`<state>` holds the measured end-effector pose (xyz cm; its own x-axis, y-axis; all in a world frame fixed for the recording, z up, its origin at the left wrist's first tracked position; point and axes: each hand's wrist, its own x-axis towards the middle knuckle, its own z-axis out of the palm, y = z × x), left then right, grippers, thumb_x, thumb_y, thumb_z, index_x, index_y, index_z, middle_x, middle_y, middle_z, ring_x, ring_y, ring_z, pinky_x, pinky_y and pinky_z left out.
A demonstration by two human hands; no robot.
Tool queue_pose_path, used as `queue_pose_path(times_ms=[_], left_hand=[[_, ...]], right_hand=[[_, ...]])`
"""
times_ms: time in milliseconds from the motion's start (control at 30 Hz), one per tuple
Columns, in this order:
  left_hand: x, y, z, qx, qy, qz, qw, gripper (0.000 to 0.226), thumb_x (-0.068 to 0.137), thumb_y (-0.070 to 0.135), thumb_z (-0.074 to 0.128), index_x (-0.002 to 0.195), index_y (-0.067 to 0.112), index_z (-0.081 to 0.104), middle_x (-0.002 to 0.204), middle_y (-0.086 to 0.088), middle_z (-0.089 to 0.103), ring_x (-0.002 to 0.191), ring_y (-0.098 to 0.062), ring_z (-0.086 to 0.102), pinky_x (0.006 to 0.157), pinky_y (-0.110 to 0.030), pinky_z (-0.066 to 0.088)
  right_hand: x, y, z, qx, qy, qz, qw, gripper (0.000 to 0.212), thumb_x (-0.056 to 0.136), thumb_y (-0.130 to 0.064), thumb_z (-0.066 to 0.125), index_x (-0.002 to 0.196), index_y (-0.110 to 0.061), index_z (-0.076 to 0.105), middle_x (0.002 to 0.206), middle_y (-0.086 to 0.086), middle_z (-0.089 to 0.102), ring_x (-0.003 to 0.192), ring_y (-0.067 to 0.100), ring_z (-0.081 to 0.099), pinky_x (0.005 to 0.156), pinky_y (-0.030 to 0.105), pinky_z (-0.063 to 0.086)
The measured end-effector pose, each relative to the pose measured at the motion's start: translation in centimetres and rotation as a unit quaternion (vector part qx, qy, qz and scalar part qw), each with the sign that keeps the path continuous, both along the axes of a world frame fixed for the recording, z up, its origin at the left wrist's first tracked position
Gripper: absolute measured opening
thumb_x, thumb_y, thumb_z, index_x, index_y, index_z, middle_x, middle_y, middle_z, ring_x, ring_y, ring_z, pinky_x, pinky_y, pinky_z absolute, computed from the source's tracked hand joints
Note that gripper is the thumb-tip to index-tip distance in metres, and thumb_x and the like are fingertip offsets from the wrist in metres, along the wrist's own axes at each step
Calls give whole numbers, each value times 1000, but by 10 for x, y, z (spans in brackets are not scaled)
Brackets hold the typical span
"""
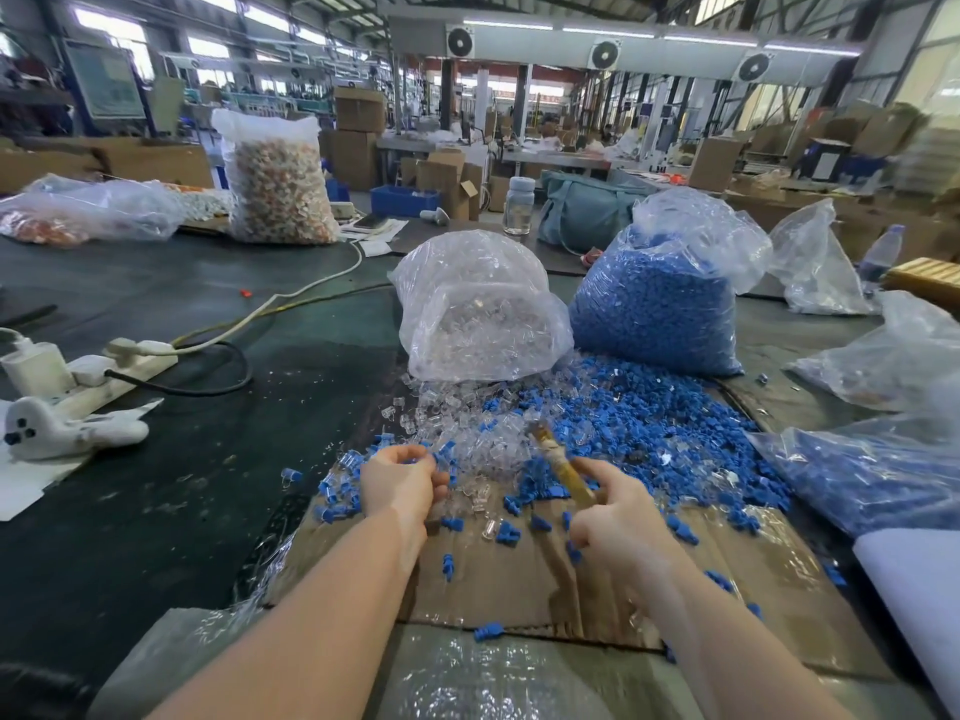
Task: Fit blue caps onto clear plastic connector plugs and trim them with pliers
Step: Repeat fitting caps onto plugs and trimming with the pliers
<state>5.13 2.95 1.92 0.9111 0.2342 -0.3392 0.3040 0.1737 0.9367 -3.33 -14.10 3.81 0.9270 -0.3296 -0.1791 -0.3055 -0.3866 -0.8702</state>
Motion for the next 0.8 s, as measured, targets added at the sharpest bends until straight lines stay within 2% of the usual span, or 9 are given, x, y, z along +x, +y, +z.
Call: queue_pose_path(times_ms=[100,167,200,300,367,467,600,700,800], left_hand=[[-2,7,-8,129,-50,-22,990,24,92,2,50,109,16,60,83,-8,66,62,-17,58,53,-27,47],[-4,11,-13,230,-90,-41,968,30,93,4,49,119,14,60,104,-7,66,65,-20,59,56,-30,48],[-5,13,-15,269,-110,-48,956,32,94,5,48,123,13,58,114,-7,63,65,-17,57,57,-27,48],[-8,16,-18,342,-146,-78,925,36,95,6,45,129,12,54,131,-6,51,81,-11,54,73,-22,43],[-13,15,-18,376,-160,-85,909,37,95,7,47,131,12,52,132,-4,47,90,-17,56,78,-24,44],[-22,9,-21,421,-207,-83,879,37,92,9,53,129,12,53,127,-1,50,116,-15,45,99,-25,35],[-34,-3,-28,446,-267,-112,847,33,90,14,57,123,15,58,117,6,53,112,-5,38,97,-15,27],[-43,-11,-37,466,-290,-132,826,29,90,19,57,119,20,61,116,9,54,112,-4,38,102,-16,24],[-48,-17,-44,478,-294,-141,815,29,91,24,56,119,24,61,117,11,54,114,-3,36,104,-16,19]], right_hand=[[2,-24,-13,-176,6,-66,982,65,76,1,56,133,-28,46,107,9,52,93,32,58,75,42,52],[0,-39,-19,-270,49,-100,956,62,79,-13,61,135,-33,43,112,9,50,106,31,50,91,45,45],[-2,-45,-21,-300,66,-112,945,61,80,-20,64,136,-33,42,116,10,49,110,30,47,95,44,42],[-6,-59,-26,-357,90,-123,922,63,81,-41,67,138,-31,41,123,11,49,116,29,43,97,42,37],[-7,-65,-29,-394,97,-127,905,64,82,-50,63,138,-30,40,126,11,47,119,30,42,98,42,36],[-9,-70,-34,-430,101,-118,889,65,84,-57,57,140,-30,37,130,11,45,121,29,42,99,42,36],[-10,-72,-34,-450,119,-90,880,66,87,-62,46,143,-30,31,133,12,41,123,30,40,100,42,36],[-11,-66,-29,-465,134,-89,871,61,89,-62,40,142,-33,31,139,11,38,129,31,34,107,47,27],[-11,-52,-25,-516,56,-77,851,51,92,-52,44,138,-30,38,141,4,39,131,25,33,111,46,23]])
